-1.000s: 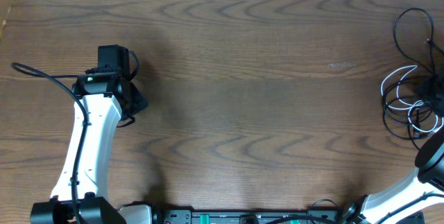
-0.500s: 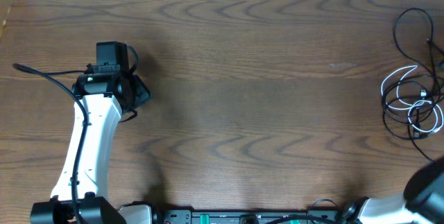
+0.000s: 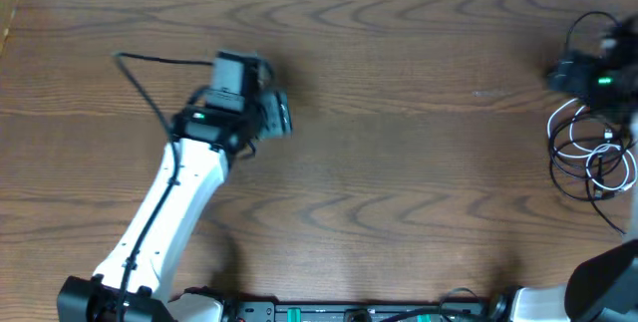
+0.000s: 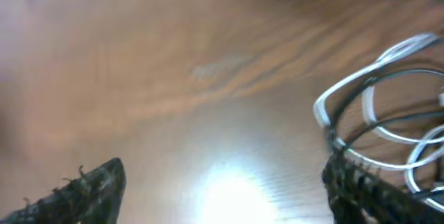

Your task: Untangle cables

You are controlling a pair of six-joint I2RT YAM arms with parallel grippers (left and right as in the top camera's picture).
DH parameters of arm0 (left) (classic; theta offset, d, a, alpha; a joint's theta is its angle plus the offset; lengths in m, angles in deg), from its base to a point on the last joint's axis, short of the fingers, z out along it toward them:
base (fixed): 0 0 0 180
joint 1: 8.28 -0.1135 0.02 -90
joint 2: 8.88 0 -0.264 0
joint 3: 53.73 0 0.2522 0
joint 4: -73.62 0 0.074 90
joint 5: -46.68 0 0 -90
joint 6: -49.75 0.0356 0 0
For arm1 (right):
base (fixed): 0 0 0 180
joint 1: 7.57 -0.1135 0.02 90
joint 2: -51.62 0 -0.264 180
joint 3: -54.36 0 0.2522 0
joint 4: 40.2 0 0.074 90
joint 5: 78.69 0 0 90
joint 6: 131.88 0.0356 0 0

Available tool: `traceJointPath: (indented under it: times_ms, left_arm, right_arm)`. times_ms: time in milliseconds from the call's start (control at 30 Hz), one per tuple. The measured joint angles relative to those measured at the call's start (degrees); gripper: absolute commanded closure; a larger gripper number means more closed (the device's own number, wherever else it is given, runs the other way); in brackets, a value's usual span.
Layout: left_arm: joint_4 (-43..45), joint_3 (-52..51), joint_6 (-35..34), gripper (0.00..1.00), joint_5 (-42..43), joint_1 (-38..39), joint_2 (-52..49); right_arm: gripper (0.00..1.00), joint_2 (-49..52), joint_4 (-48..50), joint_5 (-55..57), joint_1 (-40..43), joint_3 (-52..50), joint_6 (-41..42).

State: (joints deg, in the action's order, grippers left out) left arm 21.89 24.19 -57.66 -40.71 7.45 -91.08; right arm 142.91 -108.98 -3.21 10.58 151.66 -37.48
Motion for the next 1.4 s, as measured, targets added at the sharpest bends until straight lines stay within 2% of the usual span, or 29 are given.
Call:
traceJointPath:
  times_ms: [167,233,400,533,700,733,933,1133,1400]
  left_arm:
    - [-12.37,-0.09,-0.81,0.23,-4.76,-0.74,0.00]
    - [-17.77,-0.11,-2.12,0.23,-5.66,-2.12,0.00]
    - [-25.75,-0.13,-3.80,0.23,-6.47,-4.42,1.07]
    - [-25.33,-0.59,-3.78,0.22,-6.64,-4.17,6.47]
    - [-20.04,-4.68,-3.67,0.21,-6.82,-3.41,19.43]
    - [-18.43,-6.14,-3.61,0.02,-6.80,-3.23,22.93]
    - [-15.39,-11.82,-3.78,0.02,-6.36,-3.15,38.80]
    - [-15.32,-11.98,-3.80,0.02,-6.38,-3.15,45.48]
    - [-15.32,-12.00,-3.80,0.02,-6.36,-3.15,45.92]
  right_arm:
    - [0.07,0.00,-7.96,4.68,-9.31,-0.02,-2.64]
    - [0.01,-0.07,-9.86,5.90,-12.07,-0.07,-3.19]
    - [0.01,-4.04,-9.64,9.09,-17.35,-3.06,-2.89]
    - [0.01,-14.69,-6.03,11.93,-20.13,-10.21,-0.20]
    - [0.01,-31.54,-1.25,14.32,-21.44,-19.85,1.81]
    - [0.01,-34.58,-0.81,14.60,-21.53,-21.42,2.03]
    - [0.01,-50.56,-2.38,15.82,-21.73,-26.14,2.75]
    - [0.01,-58.27,-7.48,16.06,-21.73,-26.29,2.82]
    - [0.01,-59.43,-16.28,16.06,-21.73,-26.43,2.86]
